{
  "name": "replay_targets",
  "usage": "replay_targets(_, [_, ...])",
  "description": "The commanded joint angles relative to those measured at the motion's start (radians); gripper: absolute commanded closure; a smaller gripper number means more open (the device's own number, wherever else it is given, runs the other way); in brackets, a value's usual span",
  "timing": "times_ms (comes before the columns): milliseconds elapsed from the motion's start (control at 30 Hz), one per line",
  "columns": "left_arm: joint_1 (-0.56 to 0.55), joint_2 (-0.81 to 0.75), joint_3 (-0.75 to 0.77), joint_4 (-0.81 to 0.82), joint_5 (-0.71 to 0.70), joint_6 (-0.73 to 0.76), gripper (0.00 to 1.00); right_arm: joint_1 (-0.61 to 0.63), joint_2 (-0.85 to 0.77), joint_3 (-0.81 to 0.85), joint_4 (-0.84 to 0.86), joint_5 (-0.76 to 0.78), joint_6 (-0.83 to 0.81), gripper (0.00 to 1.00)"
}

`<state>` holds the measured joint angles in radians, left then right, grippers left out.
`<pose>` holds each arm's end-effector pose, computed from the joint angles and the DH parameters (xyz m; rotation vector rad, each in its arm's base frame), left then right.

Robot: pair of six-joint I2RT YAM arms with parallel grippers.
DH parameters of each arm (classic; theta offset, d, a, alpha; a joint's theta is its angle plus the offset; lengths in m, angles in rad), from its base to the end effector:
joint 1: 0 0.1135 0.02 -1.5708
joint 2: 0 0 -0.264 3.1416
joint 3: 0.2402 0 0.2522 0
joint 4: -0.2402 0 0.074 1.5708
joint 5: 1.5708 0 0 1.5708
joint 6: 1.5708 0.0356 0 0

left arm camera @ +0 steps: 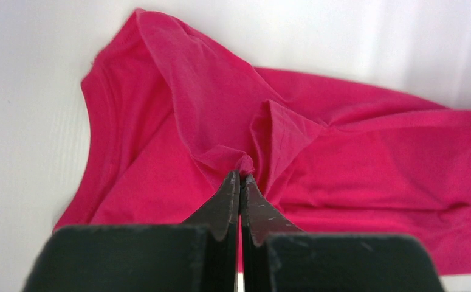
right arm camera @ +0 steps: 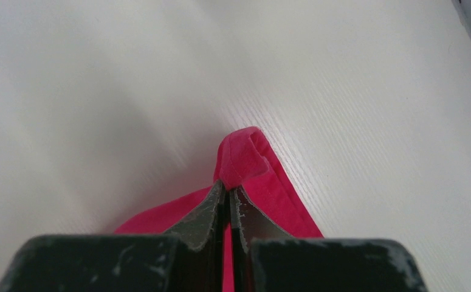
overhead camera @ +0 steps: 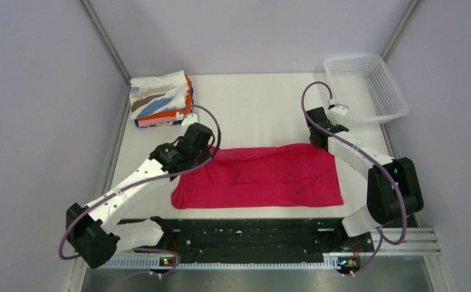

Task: Fold and stack the t-shirts
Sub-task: Fold the other side of the tshirt into a rectangle

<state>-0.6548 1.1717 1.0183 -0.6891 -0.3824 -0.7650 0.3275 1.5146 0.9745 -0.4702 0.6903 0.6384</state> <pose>0.1984 -0.1356 0.2987 -0.3014 2.3285 -0.2379 0.2914 0.0751 0.2167 0.5932 2.2428 -0.4263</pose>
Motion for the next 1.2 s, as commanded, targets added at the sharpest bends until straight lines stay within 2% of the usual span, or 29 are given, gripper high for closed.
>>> replay_targets(0, [-0.075, -0.083, -0.052, -0.073, -0.045, -0.106, 1.0, 0.012, -0.062, -0.022, 0.03, -0.005, -0.009, 0.98])
replay_targets(133, [-0.145, -0.151, -0.096, -0.161, -0.083, -0.192, 1.0, 0.012, -0.076, -0.038, 0.03, -0.014, -0.011, 0.98])
replay_targets(267, [-0.204, -0.214, -0.172, -0.164, -0.059, -0.252, 1.0, 0.017, -0.091, -0.056, 0.031, -0.018, -0.013, 0.98])
replay_targets(433, [-0.27, -0.222, -0.217, -0.184, -0.039, -0.301, 1.0, 0.041, -0.136, -0.096, 0.014, -0.02, 0.013, 0.98])
replay_targets(633, [-0.278, -0.236, -0.273, -0.22, -0.035, -0.332, 1.0, 0.094, -0.214, -0.192, -0.118, 0.026, 0.159, 0.95])
replay_targets(700, [-0.278, -0.239, -0.295, -0.214, -0.022, -0.332, 0.99, 0.095, -0.238, -0.229, -0.172, 0.031, 0.228, 0.87])
replay_targets(767, [-0.278, -0.241, -0.306, -0.205, -0.001, -0.327, 0.79, 0.097, -0.263, -0.267, -0.215, 0.033, 0.277, 0.78])
replay_targets(867, [-0.278, -0.251, -0.309, -0.193, 0.045, -0.3, 0.55, 0.098, -0.311, -0.284, -0.302, 0.078, 0.351, 0.4])
replay_targets(967, [-0.28, -0.28, -0.303, -0.18, 0.082, -0.257, 0.29, 0.098, -0.388, -0.257, -0.378, 0.128, 0.382, 0.22])
replay_targets(1000, [-0.279, -0.293, -0.298, -0.175, 0.083, -0.247, 0.15, 0.098, -0.414, -0.251, -0.382, 0.13, 0.375, 0.18])
replay_targets(1033, [-0.279, -0.303, -0.295, -0.166, 0.081, -0.238, 0.06, 0.098, -0.441, -0.245, -0.383, 0.128, 0.365, 0.15])
replay_targets(1067, [-0.279, -0.311, -0.293, -0.147, 0.069, -0.223, 0.02, 0.099, -0.465, -0.243, -0.374, 0.121, 0.346, 0.13])
replay_targets(1167, [-0.275, -0.318, -0.303, -0.048, -0.001, -0.193, 0.01, 0.097, -0.54, -0.264, -0.265, 0.033, 0.222, 0.13])
